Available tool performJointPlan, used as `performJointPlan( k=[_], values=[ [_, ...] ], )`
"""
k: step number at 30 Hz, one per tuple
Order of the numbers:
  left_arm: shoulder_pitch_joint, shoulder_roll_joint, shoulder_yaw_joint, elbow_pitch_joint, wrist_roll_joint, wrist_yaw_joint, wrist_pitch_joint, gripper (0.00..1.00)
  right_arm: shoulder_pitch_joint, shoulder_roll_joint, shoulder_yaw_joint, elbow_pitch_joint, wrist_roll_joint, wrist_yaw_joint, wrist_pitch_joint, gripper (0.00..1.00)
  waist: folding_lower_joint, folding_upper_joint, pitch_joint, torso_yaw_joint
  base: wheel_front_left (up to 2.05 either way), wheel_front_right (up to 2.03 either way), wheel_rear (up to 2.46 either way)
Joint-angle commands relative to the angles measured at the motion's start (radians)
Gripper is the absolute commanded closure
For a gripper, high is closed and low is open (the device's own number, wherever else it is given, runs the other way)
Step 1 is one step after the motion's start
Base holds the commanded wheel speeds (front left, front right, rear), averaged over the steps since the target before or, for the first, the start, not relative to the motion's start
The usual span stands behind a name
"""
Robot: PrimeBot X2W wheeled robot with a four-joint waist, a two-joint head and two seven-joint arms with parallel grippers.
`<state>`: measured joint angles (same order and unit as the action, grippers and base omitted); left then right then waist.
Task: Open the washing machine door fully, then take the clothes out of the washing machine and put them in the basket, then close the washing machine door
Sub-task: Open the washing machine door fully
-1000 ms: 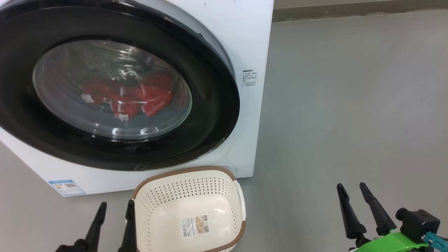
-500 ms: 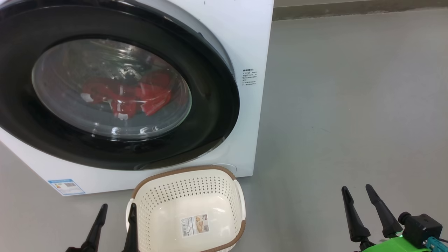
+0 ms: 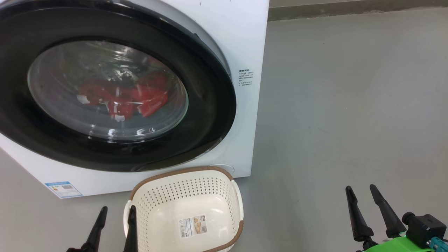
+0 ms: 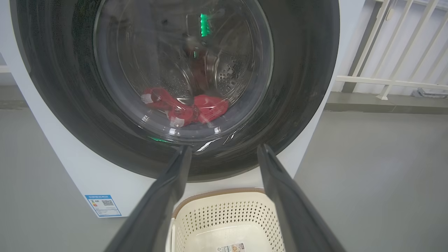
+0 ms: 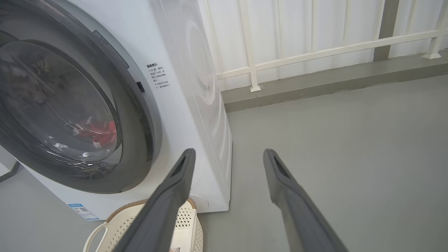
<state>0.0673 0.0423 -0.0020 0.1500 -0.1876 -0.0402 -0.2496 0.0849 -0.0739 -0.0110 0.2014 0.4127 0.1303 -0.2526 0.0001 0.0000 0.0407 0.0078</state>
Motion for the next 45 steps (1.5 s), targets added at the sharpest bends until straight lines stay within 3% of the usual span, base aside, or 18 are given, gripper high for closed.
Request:
performJointPlan(
  k=[1,2,3,14,28,34,45],
  values=[
    [-0.005,0.008,0.03,-0.026,-0.007,0.005,-0.012,0.0,-0.014,-0.015,0.027,-0.026,-0.006,0.0,-0.009,0.4,-0.0001,0.0,-0.001,-0.001,0.0,0.0,0.0],
    [-0.005,0.008,0.029,-0.029,-0.008,0.005,-0.012,0.0,-0.017,-0.014,0.03,-0.03,-0.002,0.0,-0.009,0.66,-0.0001,0.0,-0.001,-0.001,0.0,0.0,0.0],
    [-0.005,0.008,0.029,-0.031,-0.009,0.005,-0.012,0.0,-0.02,-0.014,0.033,-0.035,0.003,0.0,-0.009,1.0,-0.0001,0.0,-0.001,-0.002,0.0,0.0,0.0],
    [0.0,0.008,0.014,-0.048,-0.023,0.008,-0.012,0.0,-0.116,-0.026,0.095,-0.044,0.078,0.0,-0.009,1.0,-0.0001,0.0,-0.012,0.001,0.0,0.0,0.0],
    [-0.033,0.008,-0.009,-0.068,-0.037,-0.004,-0.012,0.0,-0.403,-0.067,0.224,0.002,0.289,0.0,-0.009,1.0,-0.0001,0.0,0.063,0.014,0.0,0.0,0.0],
    [-0.059,0.008,-0.021,-0.065,-0.046,-0.009,-0.012,0.0,-0.509,-0.102,0.311,0.024,0.454,0.0,-0.009,1.0,-0.0001,0.0,0.104,0.042,0.0,0.0,0.0],
    [-0.105,0.008,-0.049,-0.061,-0.064,-0.018,-0.012,0.0,-0.697,-0.244,0.519,-0.003,0.809,0.0,-0.007,1.0,-0.0001,0.0,0.172,0.106,0.0,0.0,0.0]
  ],
)
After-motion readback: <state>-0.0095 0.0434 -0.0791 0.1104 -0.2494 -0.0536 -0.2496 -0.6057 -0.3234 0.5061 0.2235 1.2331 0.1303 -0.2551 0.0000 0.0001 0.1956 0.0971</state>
